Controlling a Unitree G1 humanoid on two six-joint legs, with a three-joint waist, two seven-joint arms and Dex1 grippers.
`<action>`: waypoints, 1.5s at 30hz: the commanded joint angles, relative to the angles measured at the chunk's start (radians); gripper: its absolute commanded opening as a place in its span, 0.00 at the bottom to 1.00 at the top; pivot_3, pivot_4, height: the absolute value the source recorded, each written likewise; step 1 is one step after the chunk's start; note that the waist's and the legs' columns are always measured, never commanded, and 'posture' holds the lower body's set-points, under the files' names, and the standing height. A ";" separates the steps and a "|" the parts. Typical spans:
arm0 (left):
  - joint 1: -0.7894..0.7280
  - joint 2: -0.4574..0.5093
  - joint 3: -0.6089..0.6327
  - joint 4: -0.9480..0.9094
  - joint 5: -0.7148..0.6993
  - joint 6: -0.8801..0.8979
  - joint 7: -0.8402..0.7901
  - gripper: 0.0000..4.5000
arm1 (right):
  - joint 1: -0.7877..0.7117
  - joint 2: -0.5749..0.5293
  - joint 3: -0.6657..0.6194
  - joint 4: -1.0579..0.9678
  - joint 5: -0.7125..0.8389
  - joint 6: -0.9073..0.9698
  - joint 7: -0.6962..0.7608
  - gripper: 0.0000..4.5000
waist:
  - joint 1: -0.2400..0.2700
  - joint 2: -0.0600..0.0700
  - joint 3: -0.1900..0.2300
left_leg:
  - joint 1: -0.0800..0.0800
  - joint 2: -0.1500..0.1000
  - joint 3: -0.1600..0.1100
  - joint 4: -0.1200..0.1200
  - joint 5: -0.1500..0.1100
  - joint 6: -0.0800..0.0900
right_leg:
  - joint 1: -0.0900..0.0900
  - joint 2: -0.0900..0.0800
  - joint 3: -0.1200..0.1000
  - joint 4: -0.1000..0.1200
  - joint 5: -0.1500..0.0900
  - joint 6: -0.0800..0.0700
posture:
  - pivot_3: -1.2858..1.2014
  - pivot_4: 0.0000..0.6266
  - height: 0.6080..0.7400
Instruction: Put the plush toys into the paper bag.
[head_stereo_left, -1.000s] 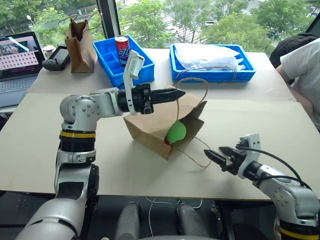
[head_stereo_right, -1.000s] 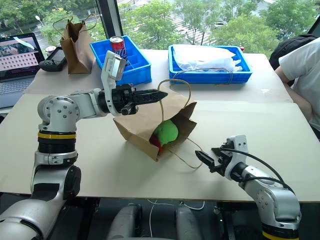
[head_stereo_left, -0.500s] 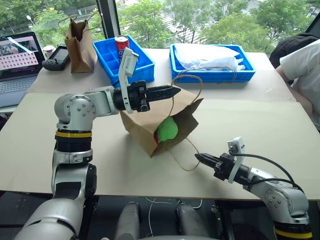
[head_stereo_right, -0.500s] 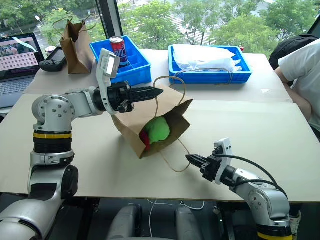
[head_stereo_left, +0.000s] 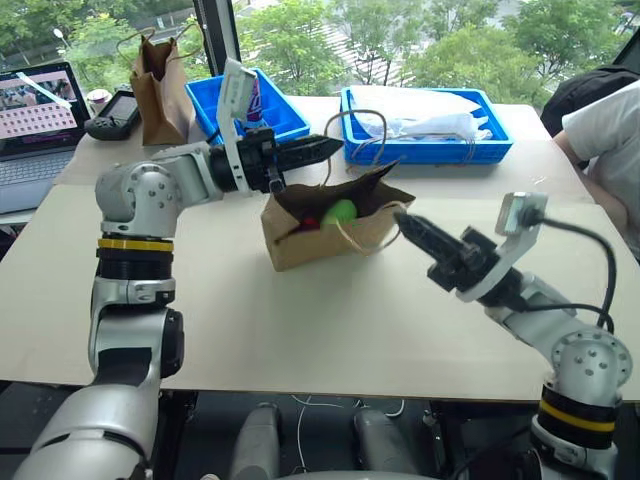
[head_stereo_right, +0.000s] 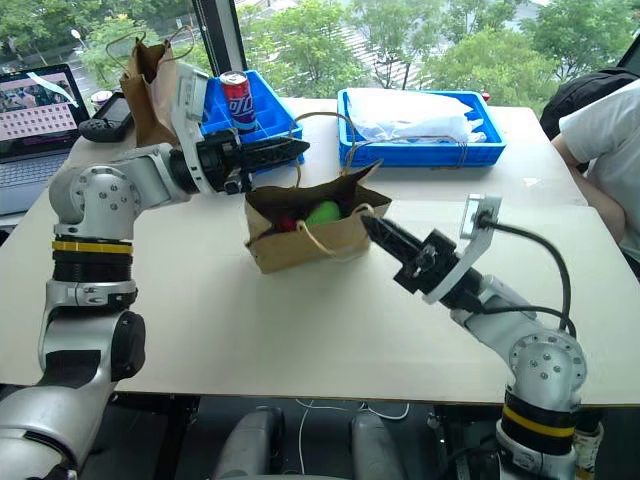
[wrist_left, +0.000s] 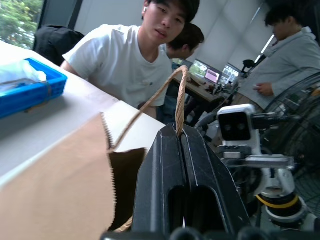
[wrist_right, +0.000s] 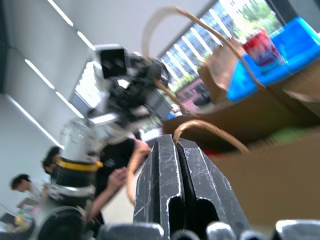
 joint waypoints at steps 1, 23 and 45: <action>-0.061 0.014 0.007 0.041 0.032 -0.063 -0.044 0.00 | -0.037 -0.026 -0.001 -0.060 0.154 -0.059 -0.100 0.02 | 0.002 0.000 0.000 | 0.000 0.000 0.000 0.000 0.000 0.000 | 0.000 0.000 0.000 0.000 0.000 0.000 | 0.52 0.24 0.62; -0.022 0.018 0.001 0.048 0.069 -0.035 -0.068 0.65 | 0.108 -0.222 0.037 -0.085 0.299 -0.119 -0.205 0.35 | 0.009 0.000 0.000 | -0.001 0.000 0.000 0.000 0.000 0.000 | 0.000 0.000 0.000 0.000 0.000 0.000 | 0.52 0.24 0.62; 0.264 0.209 -0.024 0.035 0.223 -0.474 -0.401 1.00 | 0.432 -0.709 -0.280 -0.178 -0.055 0.011 0.151 0.94 | 0.024 0.000 0.000 | -0.001 0.000 0.000 0.000 0.000 0.000 | 0.001 -0.001 0.000 -0.001 0.000 0.000 | 0.52 0.24 0.62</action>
